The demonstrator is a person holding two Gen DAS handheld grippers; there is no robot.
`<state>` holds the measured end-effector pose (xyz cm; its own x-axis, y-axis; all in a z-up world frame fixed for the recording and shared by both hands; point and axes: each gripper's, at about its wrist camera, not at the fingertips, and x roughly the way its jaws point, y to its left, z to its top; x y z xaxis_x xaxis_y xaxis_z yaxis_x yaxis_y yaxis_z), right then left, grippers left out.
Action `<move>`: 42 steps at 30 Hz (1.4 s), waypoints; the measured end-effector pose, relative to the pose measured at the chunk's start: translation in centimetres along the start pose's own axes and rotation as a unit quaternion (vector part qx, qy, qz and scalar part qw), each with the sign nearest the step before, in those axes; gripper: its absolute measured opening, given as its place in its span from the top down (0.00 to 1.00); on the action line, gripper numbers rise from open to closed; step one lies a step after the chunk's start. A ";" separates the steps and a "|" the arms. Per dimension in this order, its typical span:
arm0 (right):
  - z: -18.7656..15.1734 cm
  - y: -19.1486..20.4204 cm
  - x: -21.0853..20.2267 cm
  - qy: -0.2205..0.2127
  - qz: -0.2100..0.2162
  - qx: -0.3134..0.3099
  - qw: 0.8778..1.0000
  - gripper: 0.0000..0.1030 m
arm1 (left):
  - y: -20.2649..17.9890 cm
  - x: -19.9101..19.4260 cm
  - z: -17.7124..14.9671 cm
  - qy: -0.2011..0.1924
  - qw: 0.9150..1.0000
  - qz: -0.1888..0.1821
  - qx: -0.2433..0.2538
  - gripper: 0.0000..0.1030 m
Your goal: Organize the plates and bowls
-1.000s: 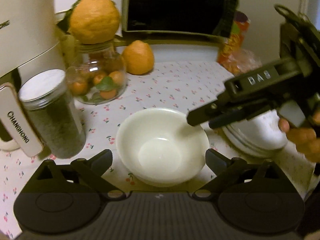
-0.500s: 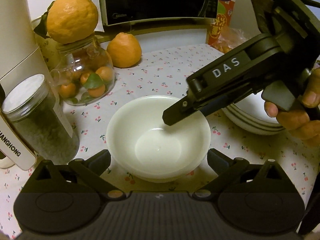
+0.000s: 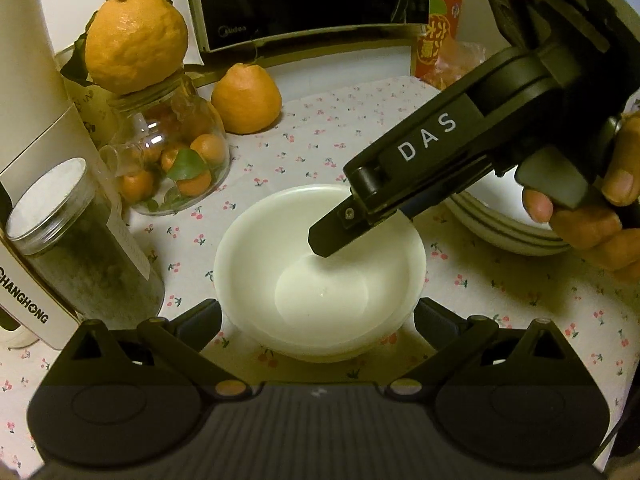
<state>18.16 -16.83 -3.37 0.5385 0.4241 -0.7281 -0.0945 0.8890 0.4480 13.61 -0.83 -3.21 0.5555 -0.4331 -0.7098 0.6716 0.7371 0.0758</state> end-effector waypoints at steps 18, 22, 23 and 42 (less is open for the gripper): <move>0.1 0.3 -0.1 0.002 -0.026 -0.023 0.999 0.70 | -0.7 0.1 0.0 -0.001 1.000 0.018 0.022 0.17; 0.3 0.6 -1.4 -0.013 -0.029 -0.028 0.999 0.70 | -1.2 -0.7 0.7 -0.021 0.999 0.016 0.022 0.17; 0.4 0.6 -1.9 -0.018 -0.030 -0.028 0.999 0.70 | -1.4 -0.9 0.8 -0.025 0.999 0.015 0.023 0.17; -0.8 -6.6 -11.5 -0.079 -0.065 0.012 0.995 0.70 | -9.4 -0.9 5.1 -0.086 0.993 -0.051 0.061 0.18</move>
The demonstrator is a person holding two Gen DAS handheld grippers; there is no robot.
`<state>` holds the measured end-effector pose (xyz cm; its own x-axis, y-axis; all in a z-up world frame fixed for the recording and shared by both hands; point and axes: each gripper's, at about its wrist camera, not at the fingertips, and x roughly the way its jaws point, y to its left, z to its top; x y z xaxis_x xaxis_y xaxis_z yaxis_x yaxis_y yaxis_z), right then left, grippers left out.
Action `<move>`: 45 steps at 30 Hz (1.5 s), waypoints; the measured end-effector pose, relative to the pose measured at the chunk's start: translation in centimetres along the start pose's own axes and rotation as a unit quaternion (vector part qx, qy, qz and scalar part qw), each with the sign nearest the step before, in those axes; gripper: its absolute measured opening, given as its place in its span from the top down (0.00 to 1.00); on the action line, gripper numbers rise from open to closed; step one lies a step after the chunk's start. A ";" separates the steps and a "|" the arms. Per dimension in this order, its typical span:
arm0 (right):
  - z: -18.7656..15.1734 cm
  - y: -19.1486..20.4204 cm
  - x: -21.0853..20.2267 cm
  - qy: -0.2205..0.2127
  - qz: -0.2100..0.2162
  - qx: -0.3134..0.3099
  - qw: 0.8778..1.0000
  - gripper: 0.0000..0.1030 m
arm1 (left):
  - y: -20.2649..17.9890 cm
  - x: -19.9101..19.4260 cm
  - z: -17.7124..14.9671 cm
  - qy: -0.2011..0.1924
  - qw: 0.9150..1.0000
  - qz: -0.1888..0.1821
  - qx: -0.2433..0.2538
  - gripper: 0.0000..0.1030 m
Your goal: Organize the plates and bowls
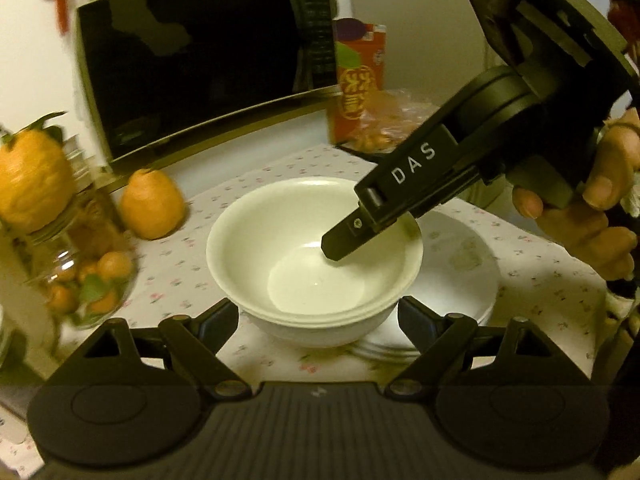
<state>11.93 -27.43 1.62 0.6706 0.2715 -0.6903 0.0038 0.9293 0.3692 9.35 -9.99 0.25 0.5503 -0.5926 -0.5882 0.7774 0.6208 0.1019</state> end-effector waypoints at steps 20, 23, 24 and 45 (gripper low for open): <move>-1.5 -7.3 -0.5 0.036 -0.067 0.045 0.996 0.70 | -4.5 4.8 1.1 0.027 0.998 -0.045 0.022 0.18; -1.4 -7.5 -0.4 0.037 -0.066 0.047 0.996 0.70 | -4.4 4.9 1.1 0.030 0.998 -0.046 0.022 0.18; -1.4 -7.6 -0.5 0.036 -0.065 0.047 0.996 0.70 | -4.4 5.0 1.1 0.031 0.998 -0.045 0.022 0.18; -1.0 -7.4 -1.5 0.015 -0.065 0.033 0.997 0.51 | -3.9 4.4 1.3 0.062 0.997 -0.041 0.000 0.10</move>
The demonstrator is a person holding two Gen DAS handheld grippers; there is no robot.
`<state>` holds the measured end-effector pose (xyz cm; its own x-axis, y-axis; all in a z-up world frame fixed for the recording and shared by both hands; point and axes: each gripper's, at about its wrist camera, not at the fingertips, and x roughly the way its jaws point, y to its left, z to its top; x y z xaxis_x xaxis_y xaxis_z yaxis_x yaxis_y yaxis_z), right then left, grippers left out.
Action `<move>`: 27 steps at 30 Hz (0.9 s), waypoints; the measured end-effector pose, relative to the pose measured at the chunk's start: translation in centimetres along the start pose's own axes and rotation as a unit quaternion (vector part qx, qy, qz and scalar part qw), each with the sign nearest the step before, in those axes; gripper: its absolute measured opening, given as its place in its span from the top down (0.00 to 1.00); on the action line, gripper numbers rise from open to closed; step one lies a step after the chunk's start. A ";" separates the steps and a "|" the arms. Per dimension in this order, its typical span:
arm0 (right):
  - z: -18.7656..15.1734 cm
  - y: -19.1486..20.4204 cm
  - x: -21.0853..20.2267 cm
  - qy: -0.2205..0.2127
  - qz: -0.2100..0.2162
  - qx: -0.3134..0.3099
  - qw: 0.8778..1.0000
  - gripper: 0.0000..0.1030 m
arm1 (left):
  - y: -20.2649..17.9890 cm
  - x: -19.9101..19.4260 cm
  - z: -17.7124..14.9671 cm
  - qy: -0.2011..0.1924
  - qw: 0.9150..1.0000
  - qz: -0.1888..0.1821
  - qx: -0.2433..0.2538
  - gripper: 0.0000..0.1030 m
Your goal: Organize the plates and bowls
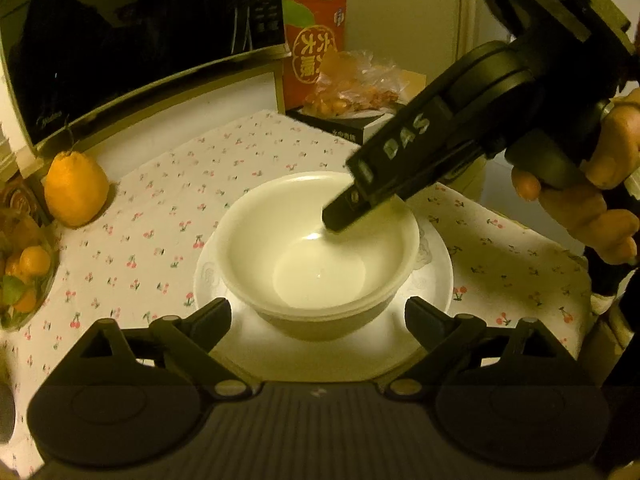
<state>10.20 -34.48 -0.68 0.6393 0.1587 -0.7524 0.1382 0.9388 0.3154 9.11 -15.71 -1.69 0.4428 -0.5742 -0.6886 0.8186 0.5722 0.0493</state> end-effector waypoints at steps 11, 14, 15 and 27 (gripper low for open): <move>-1.5 -0.2 -4.7 -0.035 -0.007 -0.043 0.998 0.30 | 0.3 -3.9 -0.6 0.034 0.991 0.078 -0.106 0.03; -2.3 0.1 -5.9 -0.030 -0.022 -0.060 0.998 0.29 | 0.5 -4.6 -0.9 0.059 0.979 0.122 -0.155 0.02; -2.6 0.2 -6.3 -0.030 -0.021 -0.064 0.997 0.29 | 0.6 -4.9 -1.1 0.066 0.973 0.136 -0.173 0.01; -5.3 3.0 -7.2 0.014 -0.016 -0.117 0.993 0.18 | -0.5 -7.0 -1.7 0.076 0.944 0.213 -0.241 0.00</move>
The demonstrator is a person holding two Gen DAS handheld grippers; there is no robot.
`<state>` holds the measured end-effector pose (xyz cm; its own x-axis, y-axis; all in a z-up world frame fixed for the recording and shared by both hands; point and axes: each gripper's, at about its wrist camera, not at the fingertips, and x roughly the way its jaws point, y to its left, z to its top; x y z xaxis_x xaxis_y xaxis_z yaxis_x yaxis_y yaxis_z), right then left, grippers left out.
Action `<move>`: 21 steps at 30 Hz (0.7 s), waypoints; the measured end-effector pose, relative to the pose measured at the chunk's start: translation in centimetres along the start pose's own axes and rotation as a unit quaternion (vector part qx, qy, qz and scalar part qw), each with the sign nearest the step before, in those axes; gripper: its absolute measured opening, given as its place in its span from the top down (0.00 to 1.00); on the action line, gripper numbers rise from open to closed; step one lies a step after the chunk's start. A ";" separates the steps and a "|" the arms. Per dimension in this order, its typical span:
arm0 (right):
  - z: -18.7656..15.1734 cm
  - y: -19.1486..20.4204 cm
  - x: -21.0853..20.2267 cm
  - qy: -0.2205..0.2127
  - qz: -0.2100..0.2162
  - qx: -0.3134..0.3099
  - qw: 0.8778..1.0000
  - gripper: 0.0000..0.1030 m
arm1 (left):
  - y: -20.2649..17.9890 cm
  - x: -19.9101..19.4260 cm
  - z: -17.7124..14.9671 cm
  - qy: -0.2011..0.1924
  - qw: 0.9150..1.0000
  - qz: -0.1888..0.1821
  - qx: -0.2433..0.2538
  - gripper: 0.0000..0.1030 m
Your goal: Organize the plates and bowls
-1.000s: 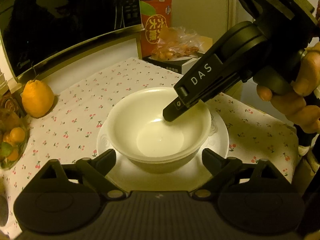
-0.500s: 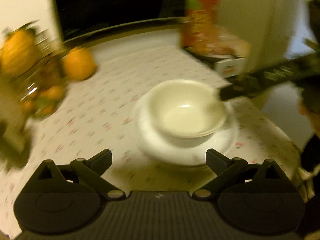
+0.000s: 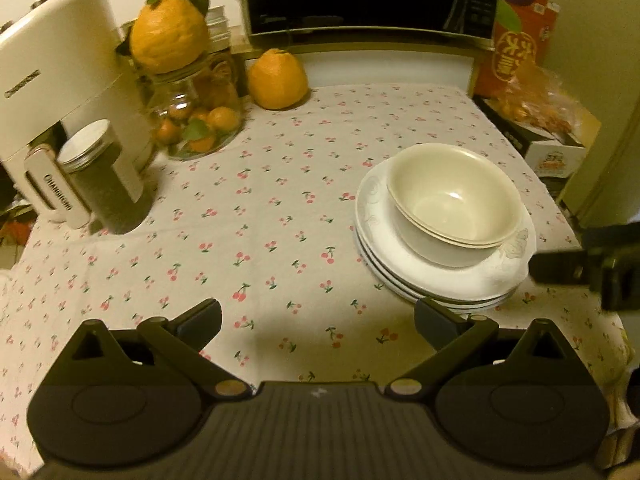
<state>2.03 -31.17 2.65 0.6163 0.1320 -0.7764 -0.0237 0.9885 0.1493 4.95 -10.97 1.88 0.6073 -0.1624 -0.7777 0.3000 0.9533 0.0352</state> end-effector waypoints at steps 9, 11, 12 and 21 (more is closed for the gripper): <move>0.1 1.5 0.7 0.011 -0.006 -0.027 1.000 0.17 | 0.9 -0.3 0.0 -0.005 0.999 0.029 -0.043 0.00; 0.1 1.6 0.8 0.012 -0.011 -0.031 0.999 0.17 | 1.0 -0.4 0.0 -0.009 0.998 0.035 -0.046 0.00; 0.1 1.7 0.9 0.013 -0.011 -0.033 0.999 0.17 | 1.0 -0.4 0.0 -0.010 0.998 0.036 -0.048 0.00; 0.1 2.0 1.1 0.014 -0.007 -0.040 0.999 0.17 | 1.0 -0.7 0.0 -0.019 0.998 0.043 -0.047 0.00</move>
<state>2.73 -29.08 2.18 0.5947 0.1191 -0.7951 -0.0785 0.9928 0.0900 4.83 -9.89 2.44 0.6564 -0.0861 -0.7495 0.1756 0.9836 0.0408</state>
